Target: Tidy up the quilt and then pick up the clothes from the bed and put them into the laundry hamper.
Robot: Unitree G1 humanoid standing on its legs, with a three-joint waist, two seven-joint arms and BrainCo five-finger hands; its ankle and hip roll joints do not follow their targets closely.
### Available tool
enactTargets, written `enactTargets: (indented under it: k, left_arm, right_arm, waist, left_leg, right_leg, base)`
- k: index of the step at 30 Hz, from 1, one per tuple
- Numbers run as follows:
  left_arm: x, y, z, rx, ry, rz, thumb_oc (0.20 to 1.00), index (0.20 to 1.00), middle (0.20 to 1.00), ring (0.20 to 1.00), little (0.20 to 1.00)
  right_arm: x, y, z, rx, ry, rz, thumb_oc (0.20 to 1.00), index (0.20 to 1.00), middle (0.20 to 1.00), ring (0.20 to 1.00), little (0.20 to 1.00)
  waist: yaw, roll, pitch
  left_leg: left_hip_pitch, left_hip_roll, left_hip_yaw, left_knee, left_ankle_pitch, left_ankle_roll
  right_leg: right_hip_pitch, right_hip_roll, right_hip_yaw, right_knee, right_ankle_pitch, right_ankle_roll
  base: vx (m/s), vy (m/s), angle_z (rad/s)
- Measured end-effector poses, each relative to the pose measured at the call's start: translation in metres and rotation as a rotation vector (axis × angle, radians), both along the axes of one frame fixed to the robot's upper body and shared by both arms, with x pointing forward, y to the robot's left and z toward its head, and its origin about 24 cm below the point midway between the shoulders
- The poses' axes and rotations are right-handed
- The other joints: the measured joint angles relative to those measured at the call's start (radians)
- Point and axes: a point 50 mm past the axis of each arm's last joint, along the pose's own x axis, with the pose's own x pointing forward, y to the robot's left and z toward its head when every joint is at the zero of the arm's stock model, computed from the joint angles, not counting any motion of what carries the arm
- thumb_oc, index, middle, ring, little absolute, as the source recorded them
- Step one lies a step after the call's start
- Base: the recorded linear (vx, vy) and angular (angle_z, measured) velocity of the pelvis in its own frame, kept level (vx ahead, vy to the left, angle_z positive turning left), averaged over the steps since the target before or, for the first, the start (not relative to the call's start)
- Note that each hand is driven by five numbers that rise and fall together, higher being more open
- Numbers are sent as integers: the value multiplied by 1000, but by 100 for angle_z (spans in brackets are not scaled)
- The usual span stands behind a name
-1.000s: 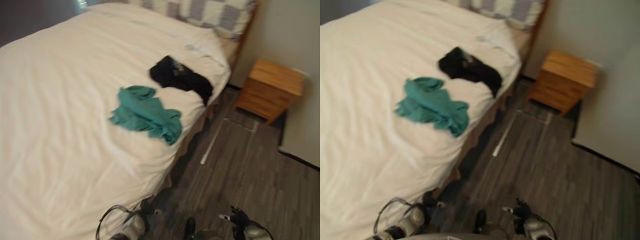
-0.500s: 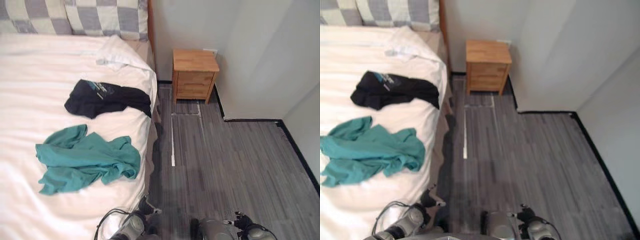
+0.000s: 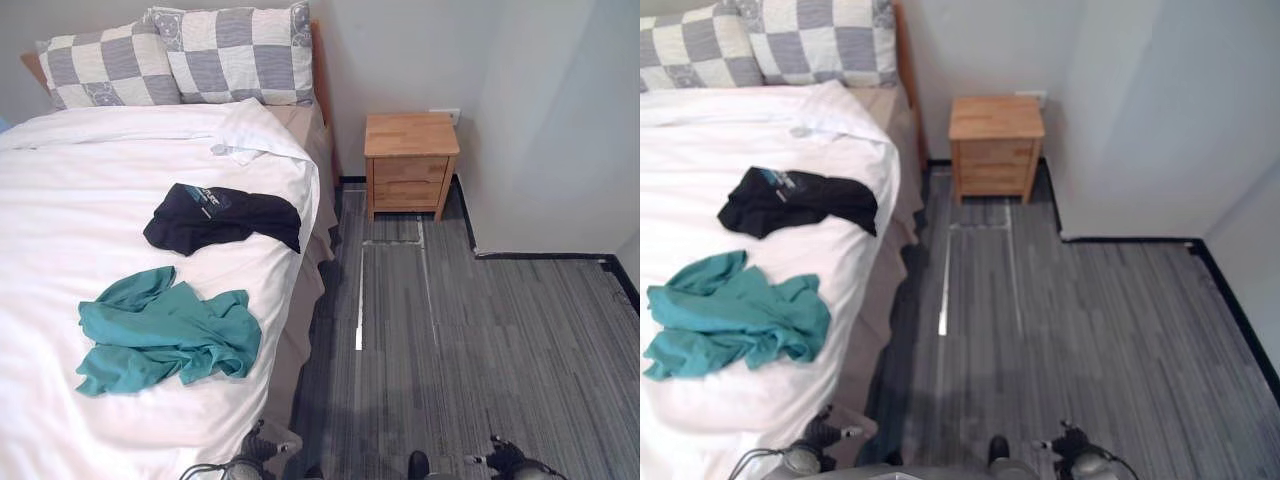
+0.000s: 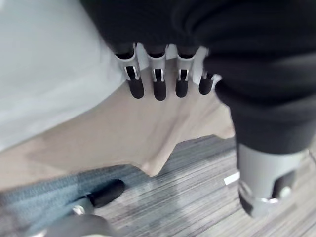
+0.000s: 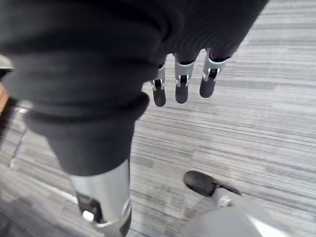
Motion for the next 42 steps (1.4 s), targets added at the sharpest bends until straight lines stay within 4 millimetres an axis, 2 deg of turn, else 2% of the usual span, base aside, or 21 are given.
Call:
enactTargets:
  k: [6, 8, 9, 12, 15, 17, 18, 20, 22, 23, 25, 27, 29, 31, 34, 36, 37, 38, 39, 40, 42]
  left_arm:
    - [-22, 11, -6, 12, 94, 41, 1000, 1000, 1000, 1000, 1000]
    - [-30, 18, -7, 24, 124, 72, 1000, 1000, 1000, 1000, 1000]
    - [-27, 25, -5, 35, 121, 88, 1000, 1000, 1000, 1000, 1000]
    - [-32, 24, -7, 32, 139, 112, 1000, 1000, 1000, 1000, 1000]
    - [-31, 15, -8, 17, 141, 86, 1000, 1000, 1000, 1000, 1000]
    - [-28, 6, -10, 2, 142, 56, 1000, 1000, 1000, 1000, 1000]
    - [-26, 5, -9, -1, 138, 53, 1000, 1000, 1000, 1000, 1000]
    - [-24, 3, -9, -5, 136, 40, 1000, 1000, 1000, 1000, 1000]
    - [-30, 6, -10, -3, 159, 46, 1000, 1000, 1000, 1000, 1000]
    - [-30, 11, -9, 12, 162, 39, 1000, 1000, 1000, 1000, 1000]
    - [-32, 19, -8, 28, 178, 35, 1000, 1000, 1000, 1000, 1000]
    - [-35, 15, -10, 21, 196, 12, 1000, 1000, 1000, 1000, 1000]
    - [-37, 20, -9, 9, 212, -7, 1000, 1000, 1000, 1000, 1000]
    - [-37, 18, -9, 5, 227, -40, 1000, 1000, 1000, 1000, 1000]
    - [-40, 17, -10, 9, 234, -68, 1000, 1000, 1000, 1000, 1000]
    - [-32, 11, -9, 20, 213, -130, 1000, 1000, 1000, 1000, 1000]
    - [-24, 8, -8, 25, 182, -140, 1000, 1000, 1000, 1000, 1000]
    - [-19, -5, -8, 29, 145, -203, 1000, 1000, 1000, 1000, 1000]
    - [-20, -8, -8, 24, 127, -203, 1000, 1000, 1000, 1000, 1000]
    - [-17, -4, -7, 29, 116, -182, 1000, 1000, 1000, 1000, 1000]
    - [-3, 1, -1, 31, 57, -141, 1000, 1000, 1000, 1000, 1000]
  right_arm:
    - [-22, 0, -5, -4, 69, -16, 1000, 1000, 1000, 1000, 1000]
    - [-15, 10, -6, 23, 46, -10, 1000, 1000, 1000, 1000, 1000]
    - [-12, 16, -7, 39, 42, -7, 1000, 1000, 1000, 1000, 1000]
    - [1, 13, -4, 32, 7, 19, 1000, 1000, 1000, 1000, 1000]
    - [15, 7, 1, 13, -12, 61, 1000, 1000, 1000, 1000, 1000]
    - [19, 4, 2, 3, -8, 76, 1000, 1000, 1000, 1000, 1000]
    - [17, 5, 1, 2, 3, 79, 1000, 1000, 1000, 1000, 1000]
    - [8, 11, -2, 19, 27, 79, 1000, 1000, 1000, 1000, 1000]
    - [-2, 13, -5, 25, 48, 77, 1000, 1000, 1000, 1000, 1000]
    - [-10, 19, -8, 40, 69, 79, 1000, 1000, 1000, 1000, 1000]
    - [-7, 24, -8, 42, 56, 120, 1000, 1000, 1000, 1000, 1000]
    - [6, 24, -4, 37, -7, 105, 1000, 1000, 1000, 1000, 1000]
    - [9, 27, -3, 47, -29, 113, 1000, 1000, 1000, 1000, 1000]
    - [20, 31, 0, 55, -74, 109, 1000, 1000, 1000, 1000, 1000]
    - [37, 35, 5, 62, -124, 136, 1000, 1000, 1000, 1000, 1000]
    - [47, 36, 7, 54, -130, 152, 1000, 1000, 1000, 1000, 1000]
    - [51, 35, 8, 49, -134, 151, 1000, 1000, 1000, 1000, 1000]
    - [49, 34, 7, 43, -124, 153, 1000, 1000, 1000, 1000, 1000]
    - [48, 29, 8, 31, -112, 156, 1000, 1000, 1000, 1000, 1000]
    - [46, 29, 7, 27, -103, 164, 1000, 1000, 1000, 1000, 1000]
    - [44, 30, 6, 17, -103, 189, 1000, 1000, 1000, 1000, 1000]
  waist:
    - [-31, -53, -3]
    - [-16, -92, 3]
    - [11, -115, 18]
    - [49, -119, 39]
    - [78, -96, 40]
    - [89, -37, 41]
    - [95, -29, 43]
    - [137, -40, 51]
    - [147, -63, 39]
    - [156, -100, 19]
    - [126, -117, 22]
    - [78, -81, 34]
    - [51, -107, 25]
    - [26, -94, 36]
    - [-9, -91, 44]
    - [-65, -59, 53]
    - [-77, -50, 51]
    - [-60, -13, 35]
    - [-58, -9, 39]
    - [-54, -38, 44]
    - [2, -69, 31]
  left_leg:
    - [-19, -1, -4, 55, -1, -11]
    - [-101, -11, -13, 235, -30, -54]
    - [-188, -5, -25, 428, -34, -82]
    - [-318, 11, -33, 732, 53, -117]
    - [-349, -6, 30, 561, 32, -88]
    - [-329, -5, 116, 132, 64, -66]
    - [-321, -7, 131, 44, 80, -70]
    - [-322, -10, 135, 8, 139, -29]
    - [-290, -36, 129, 72, 136, -14]
    - [-270, -75, 137, 88, 115, 66]
    - [-207, -93, 157, 50, 71, 116]
    - [-143, -88, 147, 5, 79, 166]
    - [-98, -116, 131, 5, 29, 176]
    - [-54, -103, 97, 0, -4, 179]
    - [-3, -124, 66, 4, -62, 161]
    - [3, -122, 12, 1, -82, 142]
    - [16, -114, -6, 1, -95, 129]
    - [79, -61, -4, 1, -140, 95]
    - [93, -41, -22, 153, -176, 37]
    - [-3, -30, -32, 402, -182, 19]
    - [-196, -49, -101, 793, -30, -22]
  right_leg:
    - [3, 0, -23, -9, -15, -7]
    - [4, -13, -50, 13, -39, -32]
    - [13, -34, -55, 17, -37, -49]
    - [75, -32, -37, -12, -53, -68]
    - [67, -40, -11, -12, -55, -71]
    - [52, -5, -13, -12, -63, -64]
    - [51, 6, -14, -12, -67, -66]
    - [83, 17, 3, -12, -95, -61]
    - [126, 5, 13, -12, -132, -44]
    - [144, -28, 26, 5, -144, -18]
    - [28, -63, 24, 327, -194, 57]
    - [-147, -96, 37, 704, -171, 117]
    - [-239, -138, 66, 875, -165, 128]
    - [-283, -112, 41, 800, -196, 79]
    - [-343, -102, 0, 447, -183, 83]
    - [-331, -113, -22, 101, -148, 101]
    - [-348, -120, -22, 44, -145, 105]
    - [-368, -96, -54, 213, -123, 50]
    - [-344, -77, -58, 289, -77, 43]
    - [-307, -77, -66, 275, -60, 47]
    - [-199, -77, -74, 135, -61, 50]
  base:
    - [208, -181, 6]
    - [159, -217, -11]
    - [229, -165, -29]
    - [445, -90, -16]
    - [578, 118, -28]
    - [690, 82, -9]
    - [393, -2, 2]
    - [481, 42, -20]
    - [494, 107, -31]
    - [592, 185, -46]
    - [520, 195, -36]
    - [382, 100, 14]
    - [687, 31, 31]
    - [694, -113, 37]
    - [766, -192, 49]
    - [621, -198, 92]
    - [658, -280, 118]
    - [749, -405, 80]
    - [610, -355, 62]
    - [443, -316, 36]
    - [506, -210, -57]
